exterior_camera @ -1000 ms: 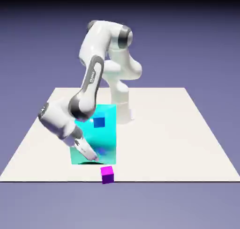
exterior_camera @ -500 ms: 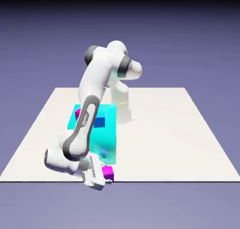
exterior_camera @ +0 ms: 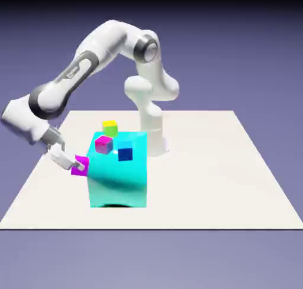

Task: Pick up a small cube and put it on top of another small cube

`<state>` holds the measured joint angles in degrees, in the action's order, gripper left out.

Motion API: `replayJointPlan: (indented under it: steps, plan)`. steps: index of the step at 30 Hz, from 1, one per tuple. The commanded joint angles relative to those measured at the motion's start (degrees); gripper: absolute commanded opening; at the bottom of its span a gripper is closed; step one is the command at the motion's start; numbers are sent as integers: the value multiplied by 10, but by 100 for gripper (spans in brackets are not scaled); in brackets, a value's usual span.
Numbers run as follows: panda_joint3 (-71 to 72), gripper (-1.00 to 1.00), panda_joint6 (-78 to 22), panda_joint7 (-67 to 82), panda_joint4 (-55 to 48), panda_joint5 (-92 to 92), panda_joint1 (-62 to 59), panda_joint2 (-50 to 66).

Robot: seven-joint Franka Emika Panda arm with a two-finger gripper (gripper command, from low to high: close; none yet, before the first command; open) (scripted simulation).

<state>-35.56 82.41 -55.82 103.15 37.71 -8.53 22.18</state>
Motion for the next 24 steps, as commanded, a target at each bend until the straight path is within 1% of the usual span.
replayJointPlan:
  steps: [1,6,9,13,15,21,22,23,24]
  plan:
    - [-8,-100,-10,9,11,-23,3,-20]
    - [-36,-100,-78,41,67,-148,31,-106]
    - [-24,-100,-142,38,95,-223,60,-117]
    - [-40,-100,-241,69,114,-299,82,-162]
    - [-42,-100,-244,71,113,-298,81,-164]
    - [-34,-100,-159,46,238,-308,91,-220]
    - [-34,-100,-159,46,238,-308,91,-221]
    - [-34,100,-159,46,238,-308,91,-221]
    - [-34,100,-159,46,238,-308,91,-221]
